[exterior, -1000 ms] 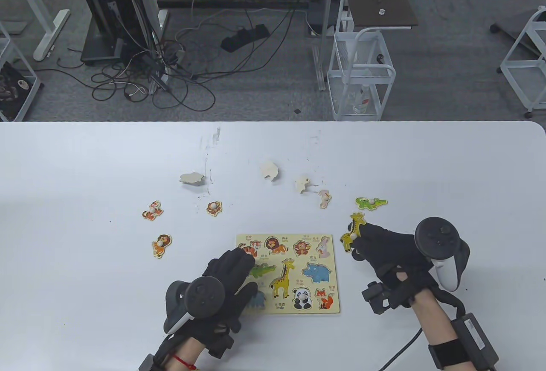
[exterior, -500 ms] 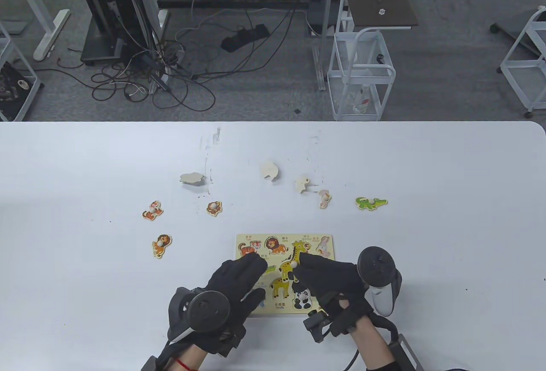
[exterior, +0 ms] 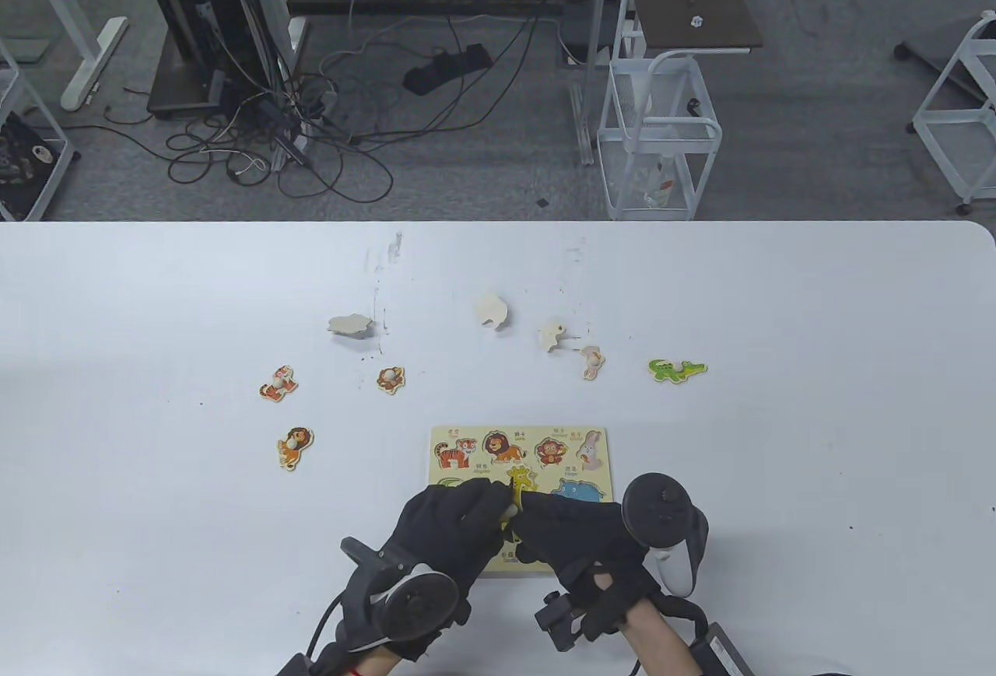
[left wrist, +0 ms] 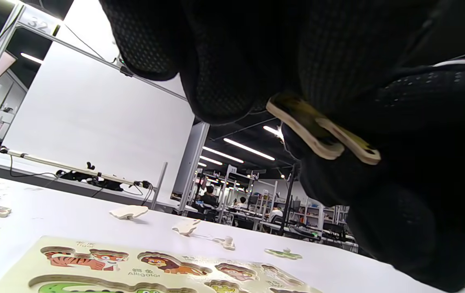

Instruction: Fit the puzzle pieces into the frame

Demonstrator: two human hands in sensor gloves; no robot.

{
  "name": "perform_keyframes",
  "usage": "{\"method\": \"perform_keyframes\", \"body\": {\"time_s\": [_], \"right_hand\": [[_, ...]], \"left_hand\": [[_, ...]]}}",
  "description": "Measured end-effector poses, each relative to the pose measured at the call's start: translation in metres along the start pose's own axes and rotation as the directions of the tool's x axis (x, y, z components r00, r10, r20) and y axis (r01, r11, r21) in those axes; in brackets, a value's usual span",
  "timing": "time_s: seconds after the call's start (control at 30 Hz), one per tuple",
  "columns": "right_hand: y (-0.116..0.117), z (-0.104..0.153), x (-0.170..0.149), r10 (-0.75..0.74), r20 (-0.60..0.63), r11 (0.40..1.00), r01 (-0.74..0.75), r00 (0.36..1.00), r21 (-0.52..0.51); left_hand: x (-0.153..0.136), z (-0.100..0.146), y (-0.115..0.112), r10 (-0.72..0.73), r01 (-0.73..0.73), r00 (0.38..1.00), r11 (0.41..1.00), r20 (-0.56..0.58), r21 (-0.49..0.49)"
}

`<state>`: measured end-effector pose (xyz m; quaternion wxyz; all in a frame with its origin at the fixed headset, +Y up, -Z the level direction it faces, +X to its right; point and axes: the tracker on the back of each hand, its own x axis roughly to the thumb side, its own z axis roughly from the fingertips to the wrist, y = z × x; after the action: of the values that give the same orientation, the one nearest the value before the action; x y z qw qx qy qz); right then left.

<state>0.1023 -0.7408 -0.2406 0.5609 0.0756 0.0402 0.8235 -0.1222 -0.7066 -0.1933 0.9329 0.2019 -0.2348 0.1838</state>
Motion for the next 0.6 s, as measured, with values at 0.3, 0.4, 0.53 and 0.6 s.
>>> {"method": "perform_keyframes", "body": {"time_s": [0.3,0.4,0.53,0.6], "right_hand": [[0.008,0.002,-0.001,-0.015,0.011,0.997,0.014,1.0,0.071],[0.01,0.002,-0.001,-0.029,0.002,0.994,0.029,1.0,0.109],[0.012,0.003,0.0,-0.033,0.013,0.991,0.031,0.999,0.127],[0.012,0.002,0.0,-0.033,0.016,0.991,0.031,0.999,0.13]], "left_hand": [[0.001,0.0,0.0,0.01,-0.01,1.0,1.0,-0.009,0.02],[0.001,0.0,0.0,0.007,-0.007,1.0,1.0,-0.006,0.024],[0.002,0.0,0.001,0.009,-0.009,1.0,0.999,-0.009,0.034],[0.002,0.0,0.001,0.002,-0.002,1.0,0.999,-0.005,0.038]]}}
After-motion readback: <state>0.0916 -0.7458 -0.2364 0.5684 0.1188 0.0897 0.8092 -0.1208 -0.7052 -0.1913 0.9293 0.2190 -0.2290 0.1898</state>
